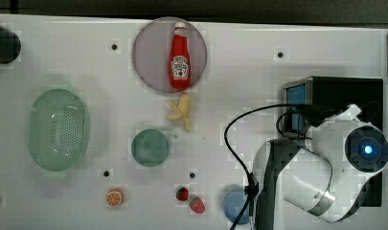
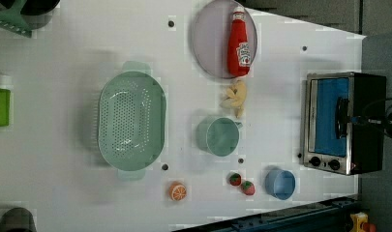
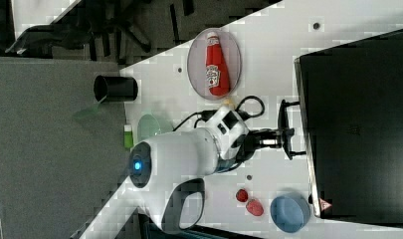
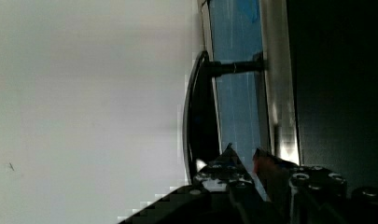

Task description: Flap open oven.

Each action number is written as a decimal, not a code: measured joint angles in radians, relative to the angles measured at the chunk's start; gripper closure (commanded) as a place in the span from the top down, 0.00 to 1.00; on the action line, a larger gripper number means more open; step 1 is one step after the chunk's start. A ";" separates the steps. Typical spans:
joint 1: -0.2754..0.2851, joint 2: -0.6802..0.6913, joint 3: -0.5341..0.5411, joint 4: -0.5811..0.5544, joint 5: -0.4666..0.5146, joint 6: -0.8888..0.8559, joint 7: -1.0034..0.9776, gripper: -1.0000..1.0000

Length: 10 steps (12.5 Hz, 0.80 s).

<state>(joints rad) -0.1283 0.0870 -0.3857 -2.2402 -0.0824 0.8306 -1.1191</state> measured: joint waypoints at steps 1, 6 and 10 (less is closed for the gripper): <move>0.002 0.013 -0.005 -0.006 0.001 0.007 -0.003 0.17; -0.003 0.053 0.000 -0.010 -0.005 0.048 -0.014 0.17; 0.006 0.058 -0.001 -0.006 -0.056 0.053 -0.014 0.17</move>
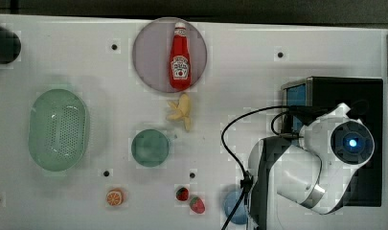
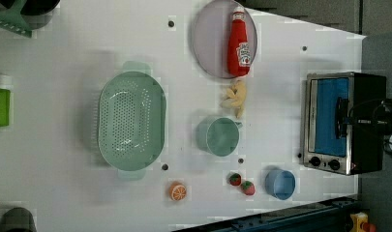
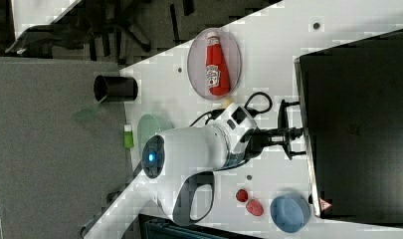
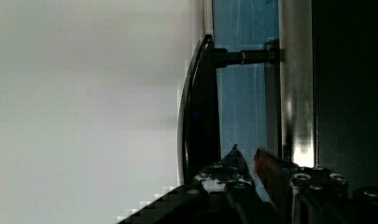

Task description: Flap open oven.

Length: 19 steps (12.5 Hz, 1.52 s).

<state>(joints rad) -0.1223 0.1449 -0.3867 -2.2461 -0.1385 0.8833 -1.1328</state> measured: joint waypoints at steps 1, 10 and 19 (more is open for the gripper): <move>0.001 0.001 0.004 -0.002 -0.054 0.000 0.011 0.17; 0.062 0.030 0.122 -0.027 -0.419 -0.040 0.388 0.17; 0.235 0.324 0.249 0.012 -0.754 -0.138 0.971 0.17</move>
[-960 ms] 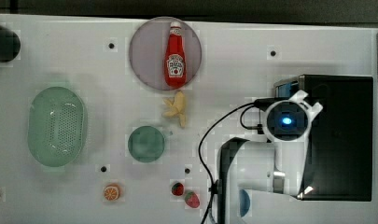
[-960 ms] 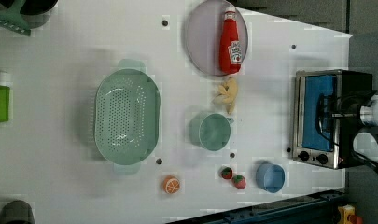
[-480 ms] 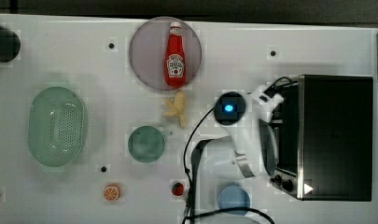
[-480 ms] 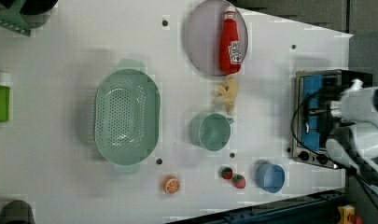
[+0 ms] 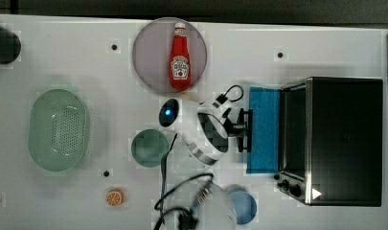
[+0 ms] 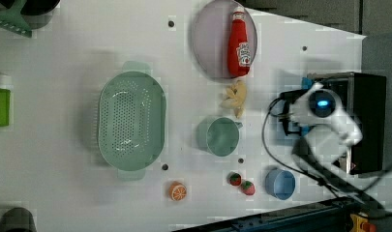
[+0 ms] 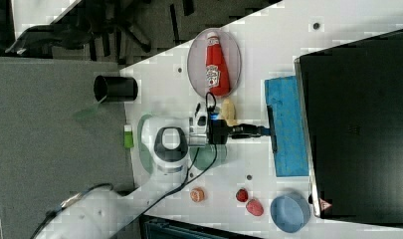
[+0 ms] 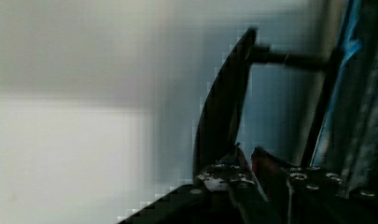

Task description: Flap open oven.

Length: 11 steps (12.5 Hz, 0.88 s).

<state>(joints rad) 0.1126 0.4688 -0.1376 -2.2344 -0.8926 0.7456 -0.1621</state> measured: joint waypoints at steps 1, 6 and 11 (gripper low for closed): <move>0.022 0.053 0.001 0.012 -0.017 -0.001 0.045 0.17; 0.065 0.116 -0.003 0.064 -0.031 -0.041 0.153 0.17; 0.058 -0.047 0.001 0.080 0.219 -0.035 0.161 0.17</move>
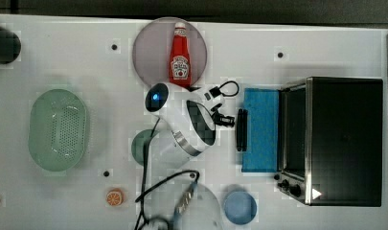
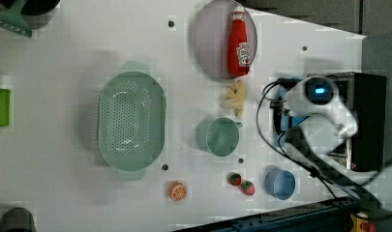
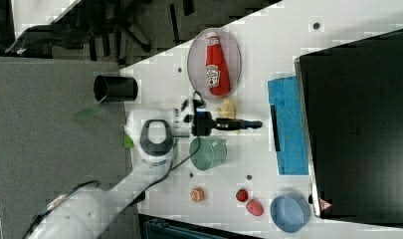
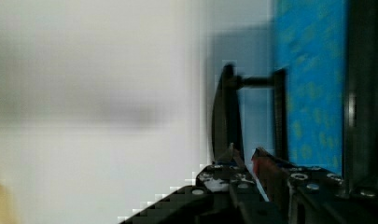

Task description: Flap open oven.

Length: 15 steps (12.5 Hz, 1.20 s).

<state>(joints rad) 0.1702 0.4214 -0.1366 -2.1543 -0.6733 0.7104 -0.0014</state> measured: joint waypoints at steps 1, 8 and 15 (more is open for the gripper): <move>-0.003 -0.059 0.002 0.002 0.085 0.001 0.006 0.17; -0.002 -0.419 -0.010 0.062 0.601 -0.154 0.012 0.17; -0.012 -0.634 -0.047 0.187 0.624 -0.614 0.089 0.17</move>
<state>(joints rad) 0.1582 -0.2125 -0.1841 -1.9678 -0.0497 0.0969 0.0878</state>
